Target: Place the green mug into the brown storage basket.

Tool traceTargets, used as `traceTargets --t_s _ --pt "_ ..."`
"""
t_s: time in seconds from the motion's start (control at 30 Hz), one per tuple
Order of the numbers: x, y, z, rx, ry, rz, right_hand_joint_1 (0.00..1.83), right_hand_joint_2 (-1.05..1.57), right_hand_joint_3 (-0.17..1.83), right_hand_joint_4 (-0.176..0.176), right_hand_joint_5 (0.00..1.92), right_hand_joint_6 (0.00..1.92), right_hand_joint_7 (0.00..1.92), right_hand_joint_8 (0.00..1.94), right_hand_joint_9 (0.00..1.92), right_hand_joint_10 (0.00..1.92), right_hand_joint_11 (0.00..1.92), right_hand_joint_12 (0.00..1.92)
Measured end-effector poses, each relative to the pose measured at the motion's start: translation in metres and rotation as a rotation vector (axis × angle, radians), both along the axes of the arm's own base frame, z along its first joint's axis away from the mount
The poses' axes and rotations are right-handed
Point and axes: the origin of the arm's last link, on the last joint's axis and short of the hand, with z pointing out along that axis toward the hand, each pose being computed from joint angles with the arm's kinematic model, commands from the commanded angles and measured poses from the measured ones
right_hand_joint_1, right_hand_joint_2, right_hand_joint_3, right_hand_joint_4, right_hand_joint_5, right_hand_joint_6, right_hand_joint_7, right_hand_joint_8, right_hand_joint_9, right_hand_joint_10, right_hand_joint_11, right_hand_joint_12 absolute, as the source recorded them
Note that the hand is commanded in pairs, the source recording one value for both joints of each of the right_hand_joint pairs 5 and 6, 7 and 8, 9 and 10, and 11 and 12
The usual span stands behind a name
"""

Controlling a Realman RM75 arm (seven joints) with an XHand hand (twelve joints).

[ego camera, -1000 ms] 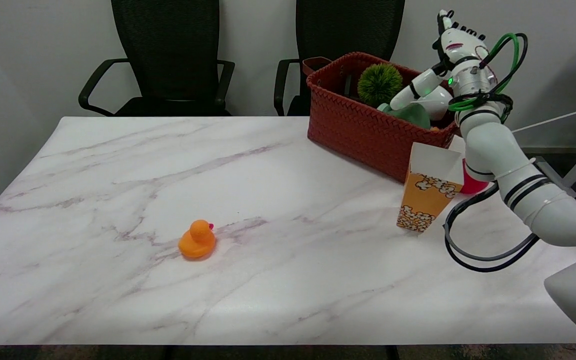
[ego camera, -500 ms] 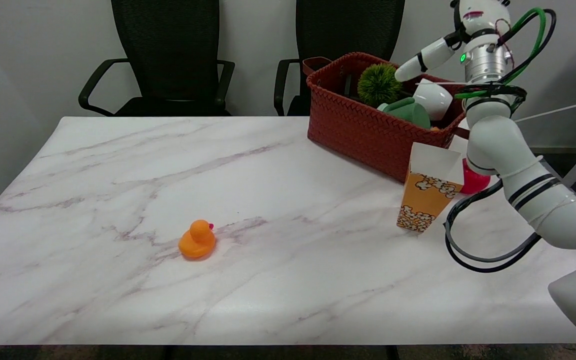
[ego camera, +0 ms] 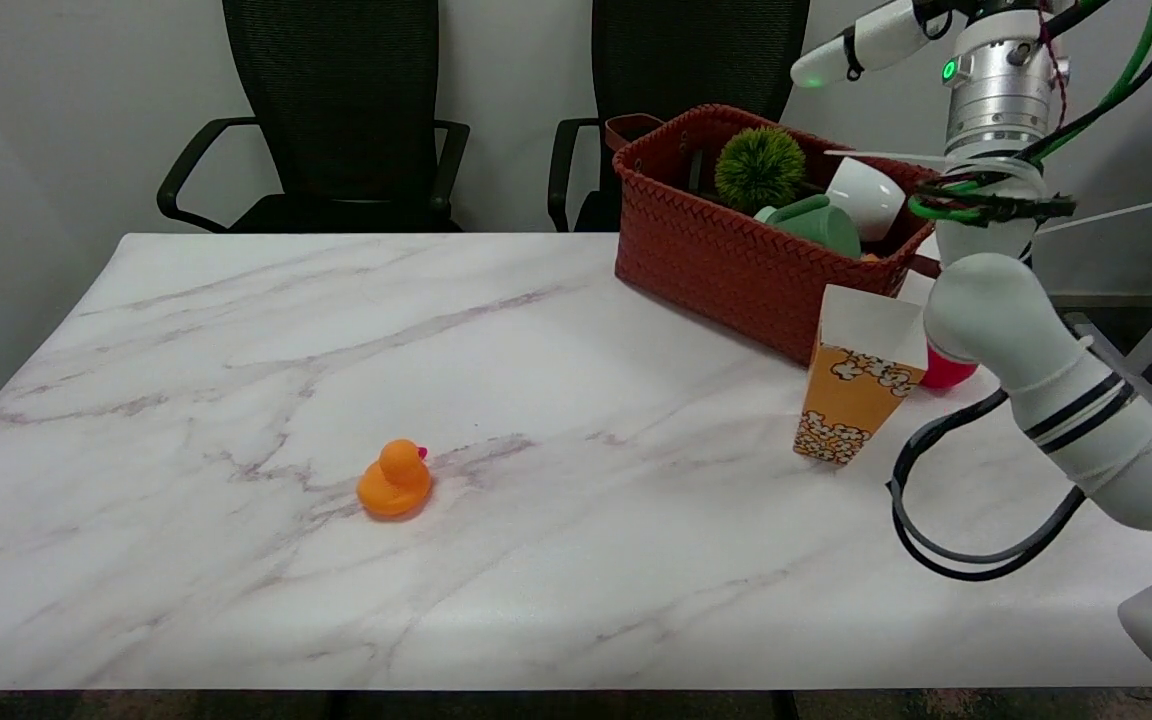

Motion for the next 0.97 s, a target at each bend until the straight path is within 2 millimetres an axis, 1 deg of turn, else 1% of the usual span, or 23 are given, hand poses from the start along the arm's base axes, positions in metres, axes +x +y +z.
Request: traceTargets --t_s 0.17,0.37,0.43,0.67,0.97 --pt "0.008 0.02 -0.027 -0.001 0.061 0.093 1.08 -0.09 0.22 0.0 0.08 0.08 0.45 0.45 0.49 0.49 0.33 0.33" --pt "0.001 0.044 -0.06 -0.001 0.114 0.177 1.09 -0.06 0.23 0.0 0.08 0.08 0.45 0.45 0.49 0.49 0.34 0.34" --pt "-0.004 0.053 -0.07 -0.003 0.126 0.202 1.09 -0.05 0.23 0.0 0.08 0.08 0.45 0.45 0.49 0.49 0.35 0.35" --pt "-0.034 0.085 -0.106 -0.015 0.145 0.258 1.09 0.02 0.27 0.0 0.09 0.09 0.46 0.46 0.49 0.49 0.36 0.36" --pt "-0.066 0.128 -0.145 -0.041 0.158 0.333 1.09 0.11 0.32 0.0 0.09 0.09 0.49 0.49 0.51 0.51 0.38 0.38"
